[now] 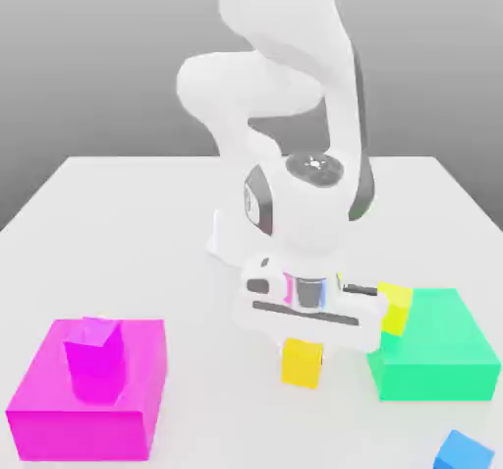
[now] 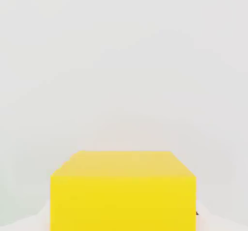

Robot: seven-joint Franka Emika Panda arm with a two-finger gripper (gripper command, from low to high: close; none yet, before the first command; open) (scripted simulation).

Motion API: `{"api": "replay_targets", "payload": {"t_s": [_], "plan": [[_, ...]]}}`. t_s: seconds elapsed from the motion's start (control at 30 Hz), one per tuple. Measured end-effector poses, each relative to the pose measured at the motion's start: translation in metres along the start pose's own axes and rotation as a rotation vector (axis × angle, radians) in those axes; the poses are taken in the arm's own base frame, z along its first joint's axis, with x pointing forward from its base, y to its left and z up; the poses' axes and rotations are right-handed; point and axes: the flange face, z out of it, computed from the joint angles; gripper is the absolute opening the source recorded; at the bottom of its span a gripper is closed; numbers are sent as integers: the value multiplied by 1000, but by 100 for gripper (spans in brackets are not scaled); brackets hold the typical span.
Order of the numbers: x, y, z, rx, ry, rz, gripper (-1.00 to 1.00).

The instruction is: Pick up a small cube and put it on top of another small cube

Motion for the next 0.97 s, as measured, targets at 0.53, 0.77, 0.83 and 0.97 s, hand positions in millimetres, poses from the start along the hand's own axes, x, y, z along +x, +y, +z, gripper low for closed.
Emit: {"api": "replay_targets", "payload": {"t_s": [0.53, 0.77, 0.83, 0.97], "plan": [[-74, -33, -145, 9, -6, -63, -100], [-120, -35, -151, -2, 4, -103, -100], [-122, -35, -130, -2, 3, -104, -100], [-122, -34, -122, -1, 2, -105, 100]]}}
